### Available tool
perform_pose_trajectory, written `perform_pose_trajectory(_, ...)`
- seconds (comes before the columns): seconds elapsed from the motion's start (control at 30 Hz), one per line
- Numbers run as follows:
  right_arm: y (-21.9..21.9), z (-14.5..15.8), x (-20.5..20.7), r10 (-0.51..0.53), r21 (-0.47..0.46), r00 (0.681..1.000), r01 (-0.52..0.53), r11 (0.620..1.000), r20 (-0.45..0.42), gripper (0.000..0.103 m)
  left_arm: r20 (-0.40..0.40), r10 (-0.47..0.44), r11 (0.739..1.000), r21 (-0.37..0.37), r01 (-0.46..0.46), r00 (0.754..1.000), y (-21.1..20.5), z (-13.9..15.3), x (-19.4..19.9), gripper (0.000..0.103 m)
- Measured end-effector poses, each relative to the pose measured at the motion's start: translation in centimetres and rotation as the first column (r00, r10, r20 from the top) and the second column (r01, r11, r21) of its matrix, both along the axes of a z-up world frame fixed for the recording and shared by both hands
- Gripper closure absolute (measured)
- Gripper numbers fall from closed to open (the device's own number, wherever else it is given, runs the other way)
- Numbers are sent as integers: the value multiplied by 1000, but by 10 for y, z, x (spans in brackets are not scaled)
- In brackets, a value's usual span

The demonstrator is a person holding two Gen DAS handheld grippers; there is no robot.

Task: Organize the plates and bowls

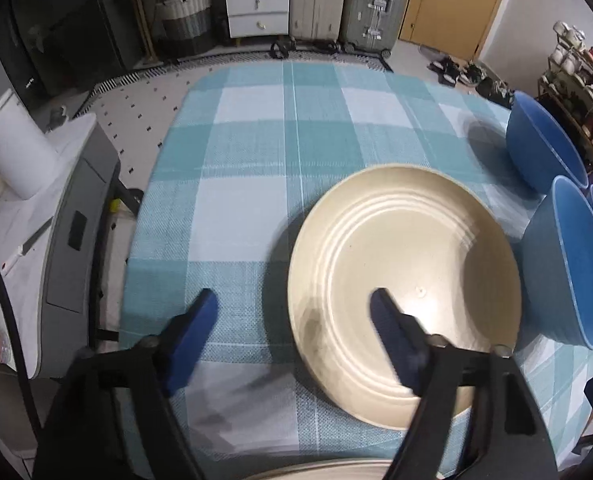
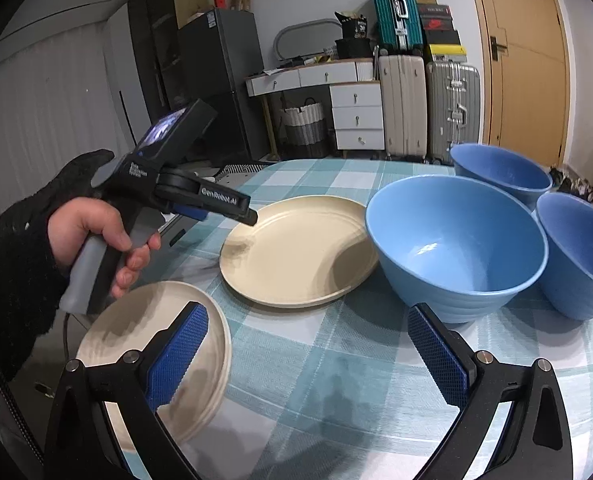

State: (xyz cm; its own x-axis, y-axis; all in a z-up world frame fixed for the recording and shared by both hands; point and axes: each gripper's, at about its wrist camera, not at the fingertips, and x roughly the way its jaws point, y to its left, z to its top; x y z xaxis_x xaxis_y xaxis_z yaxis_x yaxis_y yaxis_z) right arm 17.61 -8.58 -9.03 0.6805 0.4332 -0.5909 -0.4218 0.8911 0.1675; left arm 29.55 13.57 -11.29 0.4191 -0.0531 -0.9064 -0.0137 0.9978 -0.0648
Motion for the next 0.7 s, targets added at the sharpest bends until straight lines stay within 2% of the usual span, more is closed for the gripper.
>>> perform_pose_trajectory(0.03, 2, 0, 3, 5, 12, 1000, -5, 1000, -18, 1, -15, 0, 1000, -24, 0, 1000, 2, -3, 1, 46)
perform_pose_trajectory(0.13, 7, 1, 11, 42, 80, 997, -36, 996, -71, 1, -70, 0, 997, -71, -5, 998, 7, -13, 5, 49)
perform_pose_trajectory(0.17, 8, 1, 13, 50, 97, 995, -42, 994, -81, 1, -76, -4, 996, -87, -2, 997, 8, -15, 6, 57)
perform_pose_trajectory(0.3, 13, 0, 19, 72, 171, 988, -48, 984, -135, 1, -96, -19, 994, -110, 8, 995, 9, -22, 6, 74)
perform_pose_trajectory(0.4, 16, -2, 23, 74, 196, 984, -41, 980, -165, 1, -104, -34, 986, -164, 17, 994, 12, -26, 5, 90)
perform_pose_trajectory(0.5, 18, 0, 24, 67, 199, 983, -32, 979, -169, 1, -97, -23, 978, -211, 2, 995, 18, -27, 2, 92)
perform_pose_trajectory(0.63, 23, 6, 26, 66, 185, 985, -37, 982, -156, 1, -89, -28, 974, -228, 7, 996, 21, -26, -1, 95)
perform_pose_trajectory(0.7, 25, 10, 27, 68, 184, 986, -39, 982, -152, 1, -74, -51, 977, -208, 35, 996, 21, -24, -2, 95)
